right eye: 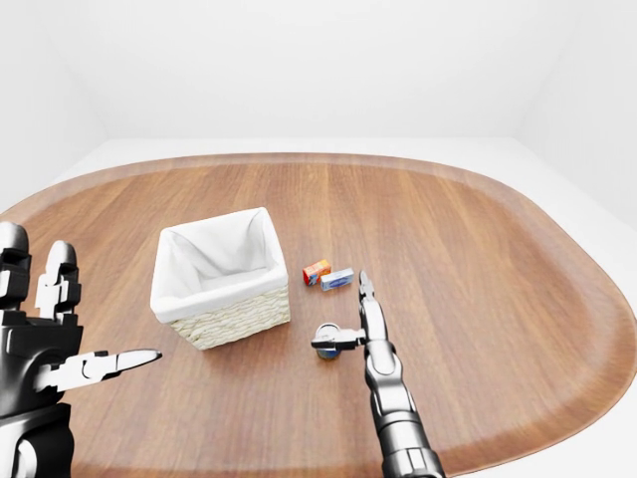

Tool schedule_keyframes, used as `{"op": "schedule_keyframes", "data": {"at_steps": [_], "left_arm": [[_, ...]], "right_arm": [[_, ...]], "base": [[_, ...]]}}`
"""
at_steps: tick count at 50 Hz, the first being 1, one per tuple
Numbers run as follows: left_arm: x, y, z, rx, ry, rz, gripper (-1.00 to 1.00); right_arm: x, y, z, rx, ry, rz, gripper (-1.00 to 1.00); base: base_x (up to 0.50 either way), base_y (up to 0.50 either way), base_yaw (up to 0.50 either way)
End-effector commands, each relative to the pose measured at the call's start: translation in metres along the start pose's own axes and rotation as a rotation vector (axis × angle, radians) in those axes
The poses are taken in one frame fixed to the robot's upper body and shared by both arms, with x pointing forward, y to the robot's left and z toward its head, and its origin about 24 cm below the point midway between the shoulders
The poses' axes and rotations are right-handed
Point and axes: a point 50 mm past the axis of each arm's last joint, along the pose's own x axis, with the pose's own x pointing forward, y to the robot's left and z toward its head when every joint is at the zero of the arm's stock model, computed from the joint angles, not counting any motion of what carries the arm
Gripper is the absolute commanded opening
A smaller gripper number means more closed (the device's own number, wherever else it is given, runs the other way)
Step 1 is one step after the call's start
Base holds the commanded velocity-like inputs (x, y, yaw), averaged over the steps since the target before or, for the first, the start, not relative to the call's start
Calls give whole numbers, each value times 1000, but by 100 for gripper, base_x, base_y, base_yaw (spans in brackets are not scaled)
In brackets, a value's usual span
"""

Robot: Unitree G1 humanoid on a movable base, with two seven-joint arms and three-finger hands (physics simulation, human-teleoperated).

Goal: Pick up the alphabet soup and put it in the basket.

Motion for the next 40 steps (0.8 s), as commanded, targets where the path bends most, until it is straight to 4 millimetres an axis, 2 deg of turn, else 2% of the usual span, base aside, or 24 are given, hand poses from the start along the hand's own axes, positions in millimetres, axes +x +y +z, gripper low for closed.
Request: {"op": "schedule_keyframes", "data": {"at_steps": [1, 27, 28, 29, 40], "left_arm": [[2, 0, -2, -2, 4, 0, 100], [3, -2, -5, -7, 14, -5, 100], [6, -2, -8, -9, 17, -3, 100], [6, -2, -8, -9, 18, -3, 100], [6, -1, -7, -10, 15, -1, 100]], "right_arm": [[1, 1, -12, -13, 61, 0, 100], [11, 4, -35, -47, 211, -5, 100], [6, 12, -49, -87, 272, 16, 100], [6, 13, -51, -91, 287, 18, 100], [4, 14, -54, -98, 298, 23, 100]], "base": [[0, 0, 0], [0, 0, 0], [0, 0, 0], [0, 0, 0], [0, 0, 0]]}}
